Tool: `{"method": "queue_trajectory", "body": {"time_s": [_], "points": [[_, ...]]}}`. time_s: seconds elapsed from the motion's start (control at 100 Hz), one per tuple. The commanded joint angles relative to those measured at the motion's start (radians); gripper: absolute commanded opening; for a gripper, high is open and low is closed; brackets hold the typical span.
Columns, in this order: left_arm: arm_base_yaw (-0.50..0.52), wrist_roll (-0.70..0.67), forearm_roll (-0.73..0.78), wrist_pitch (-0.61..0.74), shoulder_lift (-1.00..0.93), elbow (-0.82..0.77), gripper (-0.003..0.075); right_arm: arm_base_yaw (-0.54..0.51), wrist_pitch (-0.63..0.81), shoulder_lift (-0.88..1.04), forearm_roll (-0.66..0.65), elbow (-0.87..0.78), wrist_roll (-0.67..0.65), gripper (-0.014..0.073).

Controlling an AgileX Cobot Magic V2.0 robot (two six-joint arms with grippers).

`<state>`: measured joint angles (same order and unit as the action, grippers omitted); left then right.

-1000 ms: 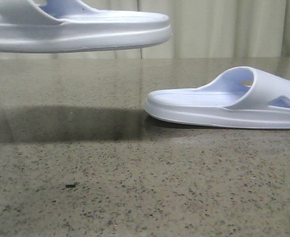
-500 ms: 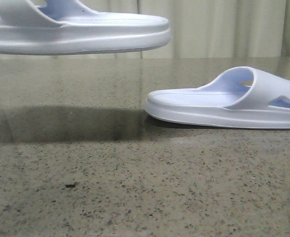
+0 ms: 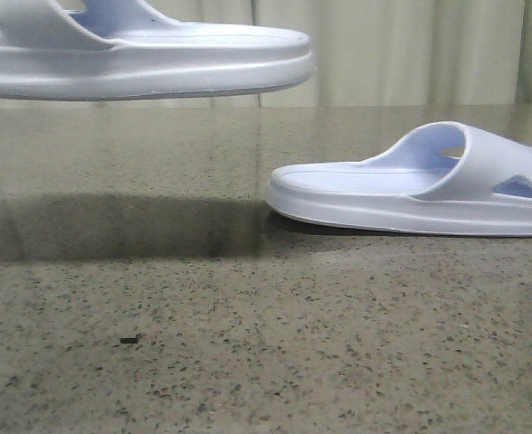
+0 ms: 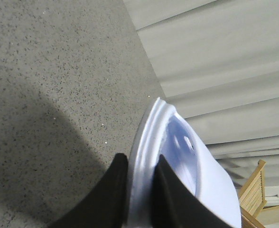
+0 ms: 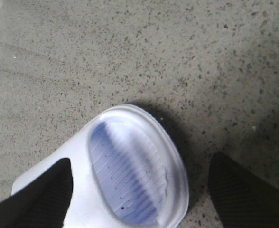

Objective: Insert blue slippers together front up

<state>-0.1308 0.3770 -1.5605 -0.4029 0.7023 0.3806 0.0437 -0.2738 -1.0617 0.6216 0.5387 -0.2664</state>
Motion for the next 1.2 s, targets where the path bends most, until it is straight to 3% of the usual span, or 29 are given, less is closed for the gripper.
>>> {"method": "queue_trajectory", "body": {"time_s": [0.0, 0.31, 1.19], "points": [[-0.001, 0.001, -0.030, -0.011, -0.004, 0.038, 0.0016, -0.007, 0.065, -0.003, 0.020, 0.026, 0.003, 0.0515], [-0.001, 0.001, -0.030, 0.003, -0.004, 0.038, 0.0016, -0.007, 0.087, -0.041, 0.064, 0.022, 0.003, 0.0464], [-0.001, 0.001, -0.030, 0.009, -0.004, 0.038, 0.0016, -0.005, 0.046, -0.093, 0.096, 0.022, 0.003, 0.0464]]}}
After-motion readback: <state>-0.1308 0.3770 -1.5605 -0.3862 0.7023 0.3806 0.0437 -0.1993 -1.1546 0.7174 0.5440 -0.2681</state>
